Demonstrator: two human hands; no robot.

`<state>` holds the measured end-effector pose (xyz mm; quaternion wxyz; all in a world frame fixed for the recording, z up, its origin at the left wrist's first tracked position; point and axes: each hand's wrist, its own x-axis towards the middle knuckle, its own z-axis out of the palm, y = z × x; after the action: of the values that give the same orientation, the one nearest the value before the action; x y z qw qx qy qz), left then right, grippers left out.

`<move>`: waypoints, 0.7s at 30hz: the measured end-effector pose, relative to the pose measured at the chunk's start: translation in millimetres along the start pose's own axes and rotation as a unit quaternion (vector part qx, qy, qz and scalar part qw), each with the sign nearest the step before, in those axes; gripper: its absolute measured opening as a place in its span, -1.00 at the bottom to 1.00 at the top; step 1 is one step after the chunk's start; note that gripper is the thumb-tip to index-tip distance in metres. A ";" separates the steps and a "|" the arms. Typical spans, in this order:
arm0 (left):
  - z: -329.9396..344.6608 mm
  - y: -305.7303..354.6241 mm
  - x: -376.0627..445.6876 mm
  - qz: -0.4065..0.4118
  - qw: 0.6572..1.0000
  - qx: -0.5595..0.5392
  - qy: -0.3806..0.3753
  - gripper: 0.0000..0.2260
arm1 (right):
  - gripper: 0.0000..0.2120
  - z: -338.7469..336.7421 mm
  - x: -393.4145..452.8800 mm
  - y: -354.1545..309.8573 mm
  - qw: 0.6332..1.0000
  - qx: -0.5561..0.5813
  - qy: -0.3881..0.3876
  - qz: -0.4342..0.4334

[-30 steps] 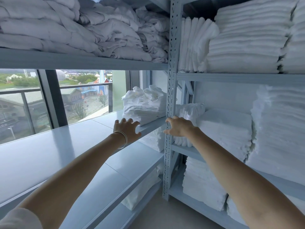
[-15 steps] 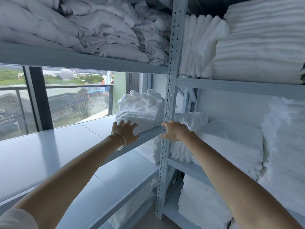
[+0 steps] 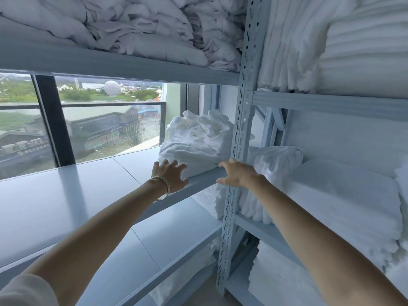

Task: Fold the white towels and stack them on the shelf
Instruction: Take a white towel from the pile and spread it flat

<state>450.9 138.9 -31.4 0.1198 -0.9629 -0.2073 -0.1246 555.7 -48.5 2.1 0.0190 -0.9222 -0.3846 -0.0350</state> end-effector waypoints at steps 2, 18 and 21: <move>10.2 -5.9 15.9 0.000 1.000 0.001 -0.003 -0.53 | -0.42 5.5 19.8 -0.1 1.000 0.002 0.001 -0.008; 71.8 -70.1 171.1 0.011 1.000 0.001 -0.002 -0.52 | -0.41 24.2 198.1 -6.2 1.000 0.004 -0.008 -0.017; 87.7 -71.5 188.0 0.015 1.000 0.005 -0.011 -0.51 | -0.41 32.0 222.4 -3.3 1.000 0.005 -0.017 -0.022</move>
<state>603.0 296.4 -46.5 0.1247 -0.9666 -0.1943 -0.1109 711.0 113.3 -12.1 0.0163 -0.9138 -0.4054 -0.0176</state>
